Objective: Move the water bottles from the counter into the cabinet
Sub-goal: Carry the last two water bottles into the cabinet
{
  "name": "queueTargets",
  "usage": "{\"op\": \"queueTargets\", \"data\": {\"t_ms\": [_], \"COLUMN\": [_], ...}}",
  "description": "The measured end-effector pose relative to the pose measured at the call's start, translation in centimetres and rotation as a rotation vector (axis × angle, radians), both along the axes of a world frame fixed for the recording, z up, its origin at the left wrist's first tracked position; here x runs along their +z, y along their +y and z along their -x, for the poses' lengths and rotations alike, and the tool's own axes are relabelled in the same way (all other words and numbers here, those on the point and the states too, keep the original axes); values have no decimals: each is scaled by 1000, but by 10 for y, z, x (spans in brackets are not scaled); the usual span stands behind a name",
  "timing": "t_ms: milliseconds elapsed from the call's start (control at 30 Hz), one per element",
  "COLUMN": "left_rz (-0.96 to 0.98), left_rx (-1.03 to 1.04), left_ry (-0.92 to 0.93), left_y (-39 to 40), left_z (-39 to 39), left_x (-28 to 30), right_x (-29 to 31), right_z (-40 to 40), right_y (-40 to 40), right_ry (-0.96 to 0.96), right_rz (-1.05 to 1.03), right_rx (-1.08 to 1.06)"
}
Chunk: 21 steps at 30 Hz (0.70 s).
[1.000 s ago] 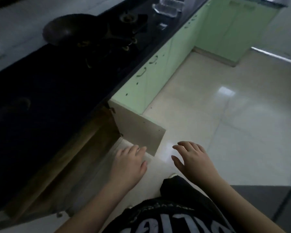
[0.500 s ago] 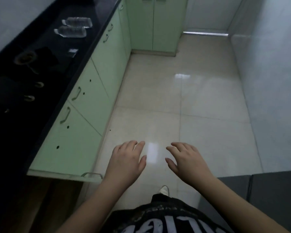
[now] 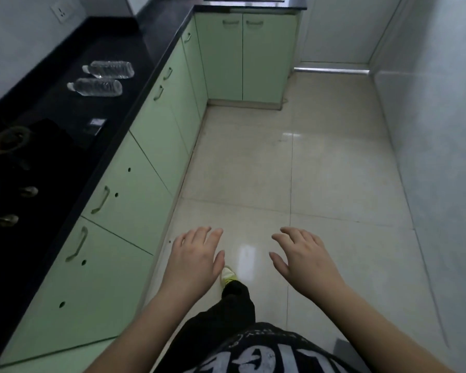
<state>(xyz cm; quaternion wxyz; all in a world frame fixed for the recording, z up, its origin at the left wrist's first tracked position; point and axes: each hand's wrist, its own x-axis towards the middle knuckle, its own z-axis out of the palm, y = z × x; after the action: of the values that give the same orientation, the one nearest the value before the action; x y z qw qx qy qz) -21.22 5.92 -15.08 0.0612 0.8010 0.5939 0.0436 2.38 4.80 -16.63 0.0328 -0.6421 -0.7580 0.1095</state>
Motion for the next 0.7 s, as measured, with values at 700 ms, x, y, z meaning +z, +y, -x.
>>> {"op": "queueTargets", "data": {"t_ms": [700], "left_rz": [5], "left_rx": [147], "left_ry": [-141], "left_y": [385], "left_z": [35], "left_x": [24], "right_x": [14], "right_z": [4], "right_y": [401], "right_ry": [15], "right_rz": [4], "right_rx": [55]}}
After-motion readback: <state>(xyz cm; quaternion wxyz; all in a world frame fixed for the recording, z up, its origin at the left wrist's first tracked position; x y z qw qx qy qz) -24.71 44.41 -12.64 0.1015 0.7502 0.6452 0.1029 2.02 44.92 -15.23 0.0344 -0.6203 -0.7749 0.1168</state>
